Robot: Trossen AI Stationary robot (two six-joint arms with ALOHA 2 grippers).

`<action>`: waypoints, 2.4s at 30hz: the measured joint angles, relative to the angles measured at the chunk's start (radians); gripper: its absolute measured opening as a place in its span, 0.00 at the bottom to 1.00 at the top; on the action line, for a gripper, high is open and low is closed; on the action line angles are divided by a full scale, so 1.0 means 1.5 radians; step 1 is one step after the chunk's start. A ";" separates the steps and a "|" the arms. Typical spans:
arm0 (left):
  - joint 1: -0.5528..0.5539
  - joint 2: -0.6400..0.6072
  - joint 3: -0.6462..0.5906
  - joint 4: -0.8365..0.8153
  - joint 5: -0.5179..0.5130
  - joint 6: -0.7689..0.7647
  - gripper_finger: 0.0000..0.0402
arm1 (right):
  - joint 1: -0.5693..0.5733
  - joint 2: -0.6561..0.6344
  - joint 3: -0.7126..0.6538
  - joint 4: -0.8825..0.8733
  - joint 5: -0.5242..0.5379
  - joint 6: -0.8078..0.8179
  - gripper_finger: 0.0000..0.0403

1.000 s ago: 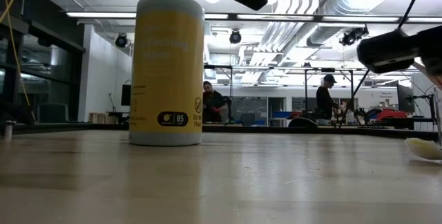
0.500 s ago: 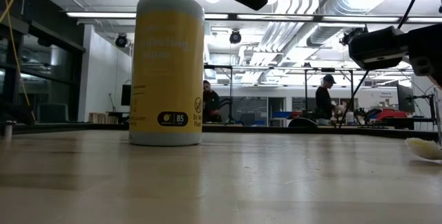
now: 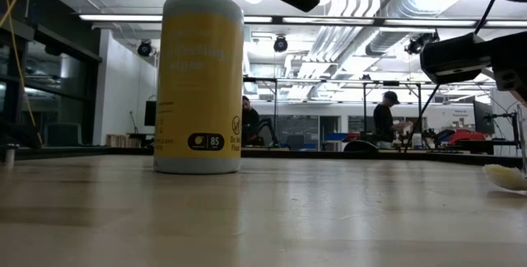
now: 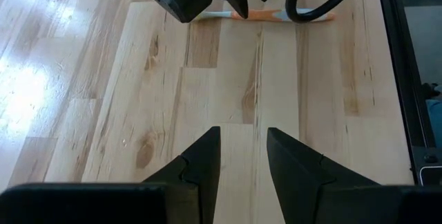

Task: Pick & Place toothbrushing station
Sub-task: Put the orange toothbrush in the top section of the transparent organizer

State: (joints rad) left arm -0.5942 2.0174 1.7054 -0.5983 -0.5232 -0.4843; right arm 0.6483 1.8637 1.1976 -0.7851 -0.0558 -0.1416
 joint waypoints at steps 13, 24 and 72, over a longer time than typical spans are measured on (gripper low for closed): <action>0.000 0.000 0.000 0.000 0.000 -0.002 0.28 | 0.040 0.008 0.001 0.013 0.050 -0.073 0.33; 0.000 0.000 0.000 0.000 0.000 -0.002 0.28 | 0.037 0.009 0.001 0.027 0.069 -0.101 0.33; -0.007 0.000 0.000 0.002 -0.001 -0.004 0.28 | -0.001 0.043 0.001 0.010 0.027 -0.076 0.19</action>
State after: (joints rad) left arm -0.6052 2.0174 1.7058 -0.5953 -0.5240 -0.4904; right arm 0.6472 1.9285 1.1988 -0.7696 -0.0158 -0.2562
